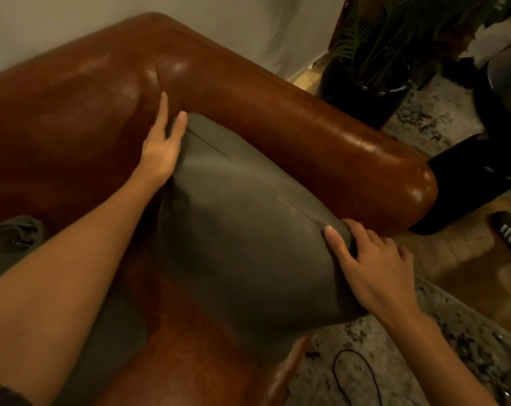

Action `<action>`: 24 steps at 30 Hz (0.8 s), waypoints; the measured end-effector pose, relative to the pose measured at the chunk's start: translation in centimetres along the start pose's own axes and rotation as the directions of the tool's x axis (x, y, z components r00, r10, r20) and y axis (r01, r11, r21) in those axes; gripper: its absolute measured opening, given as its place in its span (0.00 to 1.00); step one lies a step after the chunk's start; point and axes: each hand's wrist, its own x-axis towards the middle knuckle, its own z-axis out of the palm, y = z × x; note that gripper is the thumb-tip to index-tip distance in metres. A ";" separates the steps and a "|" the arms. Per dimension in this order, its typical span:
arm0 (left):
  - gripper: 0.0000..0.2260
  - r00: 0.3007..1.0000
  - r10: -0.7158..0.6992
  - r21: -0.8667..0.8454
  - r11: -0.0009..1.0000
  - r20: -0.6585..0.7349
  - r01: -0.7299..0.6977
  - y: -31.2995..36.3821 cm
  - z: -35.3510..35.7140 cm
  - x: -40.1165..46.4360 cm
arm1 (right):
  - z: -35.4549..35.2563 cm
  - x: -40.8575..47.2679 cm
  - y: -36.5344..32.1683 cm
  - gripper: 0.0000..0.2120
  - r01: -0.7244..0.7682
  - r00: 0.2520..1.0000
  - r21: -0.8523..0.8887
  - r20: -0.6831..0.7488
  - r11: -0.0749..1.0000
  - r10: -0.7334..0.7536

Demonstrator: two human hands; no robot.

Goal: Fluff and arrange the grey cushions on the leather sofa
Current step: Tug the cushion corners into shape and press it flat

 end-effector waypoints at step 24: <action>0.23 0.899 0.345 0.109 0.939 -0.271 -0.327 -1.4 5.9 -12.8 | 0.9 -3.7 -1.7 0.15 0.330 0.829 0.055 -0.495 0.942 -0.261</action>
